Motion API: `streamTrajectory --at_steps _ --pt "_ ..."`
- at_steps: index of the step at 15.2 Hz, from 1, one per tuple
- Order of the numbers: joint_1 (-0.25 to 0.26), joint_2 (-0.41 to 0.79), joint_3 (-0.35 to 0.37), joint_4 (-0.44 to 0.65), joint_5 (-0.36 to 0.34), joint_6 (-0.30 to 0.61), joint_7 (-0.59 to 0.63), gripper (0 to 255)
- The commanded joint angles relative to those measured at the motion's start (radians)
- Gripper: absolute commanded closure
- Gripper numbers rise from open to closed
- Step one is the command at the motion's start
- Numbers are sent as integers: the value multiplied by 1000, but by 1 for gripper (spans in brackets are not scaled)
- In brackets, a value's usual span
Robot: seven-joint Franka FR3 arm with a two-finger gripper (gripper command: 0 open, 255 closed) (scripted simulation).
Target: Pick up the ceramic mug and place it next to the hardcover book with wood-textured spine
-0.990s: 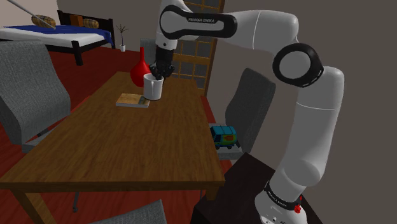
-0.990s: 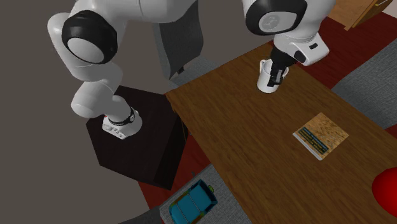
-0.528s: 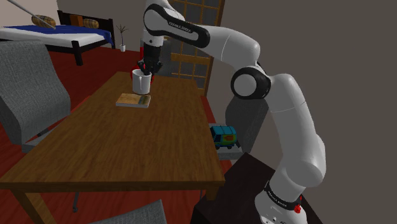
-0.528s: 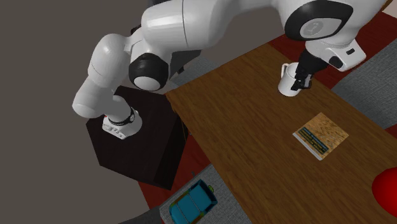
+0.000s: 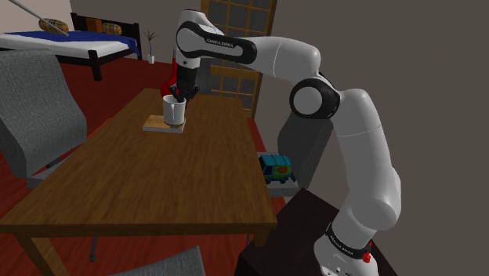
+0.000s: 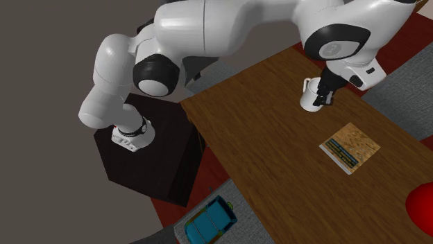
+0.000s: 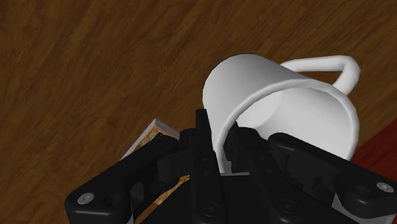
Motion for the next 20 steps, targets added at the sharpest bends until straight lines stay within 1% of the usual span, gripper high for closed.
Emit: streamTrajectory --at_steps 1,10,20 --pt "-4 -11 0 -46 1 35 -1 255" --pt "-15 -36 1 -209 4 173 -3 255" --pt "-21 -27 -1 -330 3 303 -5 255"
